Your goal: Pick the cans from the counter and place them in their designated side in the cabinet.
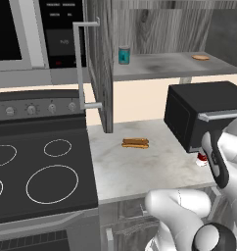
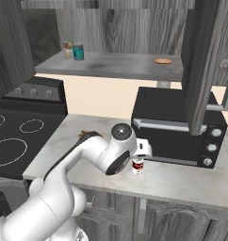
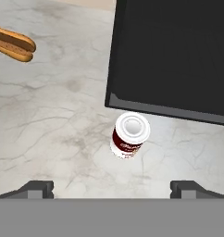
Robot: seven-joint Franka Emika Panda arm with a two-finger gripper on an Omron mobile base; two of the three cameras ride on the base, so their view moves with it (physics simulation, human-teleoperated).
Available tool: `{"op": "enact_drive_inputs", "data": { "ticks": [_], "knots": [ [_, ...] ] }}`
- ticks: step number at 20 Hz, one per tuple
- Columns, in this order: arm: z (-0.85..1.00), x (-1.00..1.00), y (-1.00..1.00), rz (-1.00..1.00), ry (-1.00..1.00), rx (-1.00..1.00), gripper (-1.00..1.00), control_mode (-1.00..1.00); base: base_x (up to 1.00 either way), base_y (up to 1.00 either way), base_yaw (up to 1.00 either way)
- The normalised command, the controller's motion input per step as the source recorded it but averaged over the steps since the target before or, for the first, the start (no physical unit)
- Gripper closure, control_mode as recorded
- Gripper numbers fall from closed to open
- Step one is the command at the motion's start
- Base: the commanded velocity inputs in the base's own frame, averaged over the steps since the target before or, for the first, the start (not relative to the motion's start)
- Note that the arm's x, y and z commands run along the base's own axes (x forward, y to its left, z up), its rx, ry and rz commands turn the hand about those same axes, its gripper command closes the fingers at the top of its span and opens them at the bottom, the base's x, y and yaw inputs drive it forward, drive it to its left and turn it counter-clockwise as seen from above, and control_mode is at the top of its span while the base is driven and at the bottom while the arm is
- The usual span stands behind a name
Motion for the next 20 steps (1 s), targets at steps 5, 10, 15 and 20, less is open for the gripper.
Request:
{"op": "enact_drive_inputs", "data": {
  "ticks": [5, 10, 15, 20],
  "knots": [
    [-0.11, 0.11, -0.04, 0.00, 0.00, 0.00, -1.00, -1.00, 0.00, 0.00, 0.00],
    [-0.09, 0.13, -0.03, 0.00, 0.00, 0.00, -1.00, -1.00, 0.00, 0.00, 0.00],
    [-0.09, 0.12, -0.06, 0.00, 0.00, 0.00, -1.00, -1.00, 0.00, 0.00, 0.00],
    [-0.10, 0.10, -0.08, 0.00, 0.00, 0.00, -1.00, -1.00, 0.00, 0.00, 0.00]
  ]
}}
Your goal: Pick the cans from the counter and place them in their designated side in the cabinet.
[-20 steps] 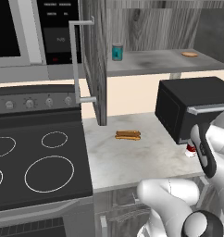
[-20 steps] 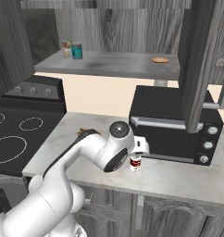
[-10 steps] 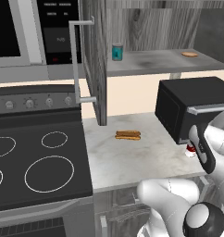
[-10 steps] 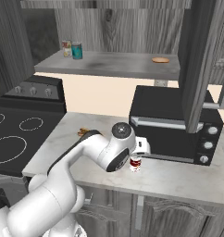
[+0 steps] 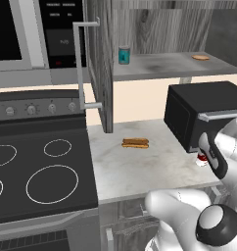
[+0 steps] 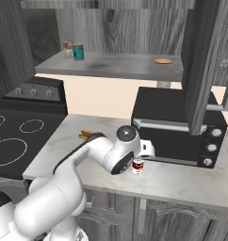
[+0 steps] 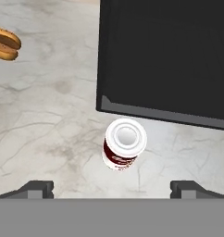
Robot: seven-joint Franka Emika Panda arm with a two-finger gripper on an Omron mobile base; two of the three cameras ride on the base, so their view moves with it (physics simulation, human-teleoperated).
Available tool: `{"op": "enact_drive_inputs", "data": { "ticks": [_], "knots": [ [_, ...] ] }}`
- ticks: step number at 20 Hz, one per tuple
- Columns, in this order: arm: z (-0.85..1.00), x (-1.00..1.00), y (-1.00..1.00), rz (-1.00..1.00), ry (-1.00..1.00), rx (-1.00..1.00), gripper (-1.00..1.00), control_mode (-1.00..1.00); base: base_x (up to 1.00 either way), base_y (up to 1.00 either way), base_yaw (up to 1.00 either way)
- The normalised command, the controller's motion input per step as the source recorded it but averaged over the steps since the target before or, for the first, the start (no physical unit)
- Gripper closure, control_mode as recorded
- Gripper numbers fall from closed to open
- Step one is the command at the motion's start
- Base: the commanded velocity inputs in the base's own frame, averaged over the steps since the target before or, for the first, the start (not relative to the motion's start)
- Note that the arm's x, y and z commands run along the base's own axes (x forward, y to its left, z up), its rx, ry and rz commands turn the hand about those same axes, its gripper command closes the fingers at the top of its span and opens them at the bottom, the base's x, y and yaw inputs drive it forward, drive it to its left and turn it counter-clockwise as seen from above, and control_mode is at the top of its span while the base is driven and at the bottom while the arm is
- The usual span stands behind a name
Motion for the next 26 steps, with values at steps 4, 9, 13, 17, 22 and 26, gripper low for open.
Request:
{"op": "enact_drive_inputs", "data": {
  "ticks": [4, 9, 13, 17, 22, 26],
  "knots": [
    [-0.12, 0.10, -0.04, 0.00, 0.00, 0.00, -1.00, -1.00, 0.00, 0.00, 0.00],
    [-0.12, 0.10, -0.03, 0.00, 0.00, 0.00, -1.00, -1.00, 0.00, 0.00, 0.00],
    [-0.11, 0.09, -0.04, 0.00, 0.00, 0.00, -1.00, -1.00, 0.00, 0.00, 0.00],
    [-0.10, 0.09, -0.03, 0.00, 0.00, 0.00, -1.00, -1.00, 0.00, 0.00, 0.00],
    [-0.09, 0.09, -0.03, 0.00, 0.00, 0.00, -1.00, -1.00, 0.00, 0.00, 0.00],
    [-0.08, 0.11, -0.03, 0.00, 0.00, 0.00, -1.00, -1.00, 0.00, 0.00, 0.00]
  ]
}}
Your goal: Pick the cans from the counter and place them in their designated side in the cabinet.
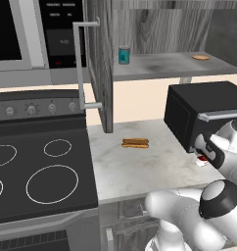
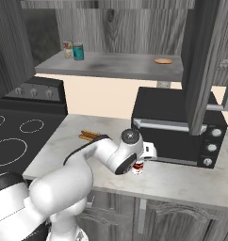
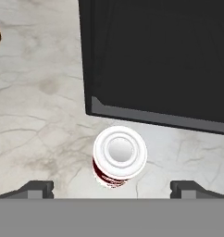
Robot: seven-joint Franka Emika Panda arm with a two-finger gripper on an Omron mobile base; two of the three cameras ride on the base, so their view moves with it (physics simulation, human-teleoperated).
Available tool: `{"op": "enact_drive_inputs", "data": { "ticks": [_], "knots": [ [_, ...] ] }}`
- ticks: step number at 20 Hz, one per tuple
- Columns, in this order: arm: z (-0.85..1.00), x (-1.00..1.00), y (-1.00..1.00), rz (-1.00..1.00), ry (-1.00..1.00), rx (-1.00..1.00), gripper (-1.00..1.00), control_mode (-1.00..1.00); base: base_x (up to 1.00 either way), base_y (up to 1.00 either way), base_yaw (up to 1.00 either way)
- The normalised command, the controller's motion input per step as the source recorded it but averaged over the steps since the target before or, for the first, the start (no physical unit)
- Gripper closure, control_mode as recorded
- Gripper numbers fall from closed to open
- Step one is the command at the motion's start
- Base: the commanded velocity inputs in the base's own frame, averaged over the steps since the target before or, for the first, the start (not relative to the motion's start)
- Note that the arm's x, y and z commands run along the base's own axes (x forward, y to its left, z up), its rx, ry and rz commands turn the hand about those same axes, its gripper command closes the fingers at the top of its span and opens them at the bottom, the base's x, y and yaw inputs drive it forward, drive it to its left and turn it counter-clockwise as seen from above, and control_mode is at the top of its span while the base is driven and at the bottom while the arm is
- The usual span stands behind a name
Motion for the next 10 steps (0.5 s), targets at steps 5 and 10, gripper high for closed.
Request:
{"op": "enact_drive_inputs", "data": {
  "ticks": [5, 10],
  "knots": [
    [-0.07, 0.12, -0.04, 0.00, 0.00, 0.00, -1.00, -1.00, 0.00, 0.00, 0.00],
    [-0.08, 0.10, -0.04, 0.00, 0.00, 0.00, -1.00, -1.00, 0.00, 0.00, 0.00]
  ]
}}
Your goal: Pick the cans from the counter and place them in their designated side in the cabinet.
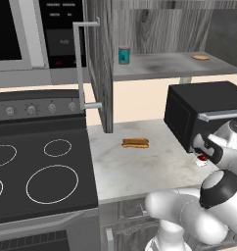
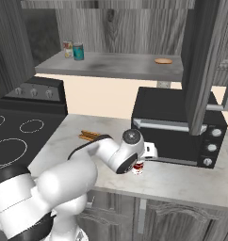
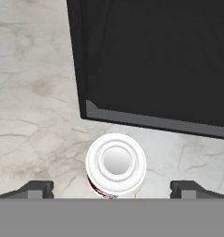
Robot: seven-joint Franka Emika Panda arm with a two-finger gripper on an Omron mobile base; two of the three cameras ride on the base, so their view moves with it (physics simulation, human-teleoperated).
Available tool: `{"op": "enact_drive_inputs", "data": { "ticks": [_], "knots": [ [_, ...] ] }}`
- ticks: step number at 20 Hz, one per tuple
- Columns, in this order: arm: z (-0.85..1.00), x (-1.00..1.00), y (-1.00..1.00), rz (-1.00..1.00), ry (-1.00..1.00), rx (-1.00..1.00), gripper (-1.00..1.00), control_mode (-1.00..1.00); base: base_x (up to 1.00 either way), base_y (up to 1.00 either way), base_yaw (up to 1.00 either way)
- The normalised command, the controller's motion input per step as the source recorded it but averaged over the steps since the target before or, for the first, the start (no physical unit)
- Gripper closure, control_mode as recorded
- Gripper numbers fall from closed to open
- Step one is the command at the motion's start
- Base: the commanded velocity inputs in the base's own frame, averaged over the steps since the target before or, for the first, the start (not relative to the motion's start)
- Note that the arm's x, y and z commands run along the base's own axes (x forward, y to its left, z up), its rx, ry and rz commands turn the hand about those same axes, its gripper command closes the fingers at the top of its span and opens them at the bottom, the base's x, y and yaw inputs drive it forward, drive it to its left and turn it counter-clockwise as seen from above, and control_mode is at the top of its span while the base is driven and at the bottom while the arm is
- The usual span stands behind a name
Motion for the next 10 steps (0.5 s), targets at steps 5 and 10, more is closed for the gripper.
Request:
{"op": "enact_drive_inputs", "data": {
  "ticks": [5, 10],
  "knots": [
    [-0.09, 0.10, -0.03, 0.00, 0.00, 0.00, -1.00, -1.00, 0.00, 0.00, 0.00],
    [-0.12, 0.09, -0.01, 0.00, 0.00, 0.00, -1.00, -1.00, 0.00, 0.00, 0.00]
  ]
}}
